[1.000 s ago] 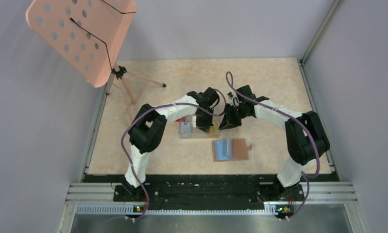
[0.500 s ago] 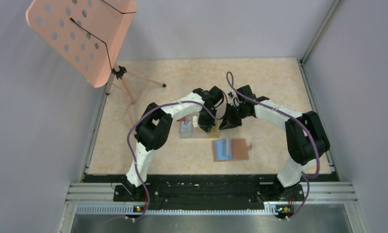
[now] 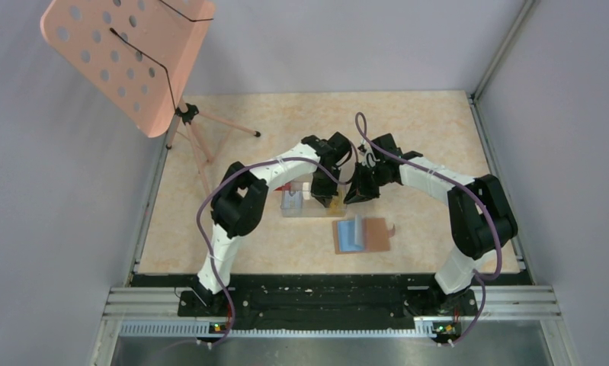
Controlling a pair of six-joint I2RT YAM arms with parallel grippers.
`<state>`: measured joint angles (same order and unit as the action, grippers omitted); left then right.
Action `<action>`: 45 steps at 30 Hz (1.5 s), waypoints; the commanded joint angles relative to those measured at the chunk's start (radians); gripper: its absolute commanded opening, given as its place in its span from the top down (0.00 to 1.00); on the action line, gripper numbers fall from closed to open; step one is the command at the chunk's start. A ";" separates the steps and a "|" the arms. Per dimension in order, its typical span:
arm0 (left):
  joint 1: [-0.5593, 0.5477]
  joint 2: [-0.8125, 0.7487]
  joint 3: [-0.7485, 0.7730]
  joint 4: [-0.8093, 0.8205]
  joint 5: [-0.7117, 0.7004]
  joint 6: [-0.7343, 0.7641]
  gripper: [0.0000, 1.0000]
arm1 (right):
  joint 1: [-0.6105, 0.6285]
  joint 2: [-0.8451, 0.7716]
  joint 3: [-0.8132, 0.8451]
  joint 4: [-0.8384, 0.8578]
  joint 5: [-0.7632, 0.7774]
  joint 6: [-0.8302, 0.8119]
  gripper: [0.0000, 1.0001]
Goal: Put the credit cards into the card holder
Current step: Pick up the credit card from the storage box.
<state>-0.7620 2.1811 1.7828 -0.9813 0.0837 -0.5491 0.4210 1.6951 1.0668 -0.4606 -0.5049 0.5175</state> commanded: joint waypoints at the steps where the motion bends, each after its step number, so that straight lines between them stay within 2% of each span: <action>1: -0.026 -0.106 0.000 0.134 0.052 -0.033 0.96 | 0.006 -0.035 -0.005 0.024 -0.016 -0.011 1.00; 8: -0.026 -0.138 -0.051 0.202 0.079 -0.058 0.77 | 0.006 -0.035 -0.006 0.025 -0.017 -0.013 1.00; 13: -0.026 -0.099 -0.062 0.211 0.123 -0.076 0.75 | 0.006 -0.035 -0.006 0.025 -0.016 -0.013 1.00; 16: -0.025 -0.082 -0.072 0.214 0.128 -0.078 0.79 | 0.006 -0.038 -0.008 0.024 -0.014 -0.013 1.00; 19: -0.024 -0.082 -0.084 0.210 0.115 -0.079 1.00 | 0.006 -0.041 -0.008 0.023 -0.015 -0.014 1.00; 24: -0.020 -0.153 -0.108 0.198 0.048 -0.079 1.00 | 0.004 -0.066 0.006 0.022 -0.012 -0.020 0.99; 32: -0.019 -0.395 -0.190 0.247 -0.031 -0.102 1.00 | -0.028 -0.185 0.026 0.038 -0.049 -0.007 0.52; 35: -0.010 -0.495 -0.275 0.332 0.016 -0.130 1.00 | -0.071 -0.257 0.004 0.050 -0.095 -0.002 0.38; 39: 0.023 -0.627 -0.444 0.587 0.249 -0.188 1.00 | -0.160 -0.342 -0.070 0.132 -0.267 0.040 0.26; 42: 0.043 -0.698 -0.597 0.837 0.445 -0.283 1.00 | -0.213 -0.388 -0.145 0.252 -0.410 0.104 0.27; 45: 0.051 -0.734 -0.684 1.041 0.546 -0.364 1.00 | -0.227 -0.415 -0.206 0.380 -0.530 0.178 0.38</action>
<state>-0.7235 1.4853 1.1954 -0.3092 0.4065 -0.7834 0.2104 1.3224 0.9264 -0.2783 -0.8078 0.5903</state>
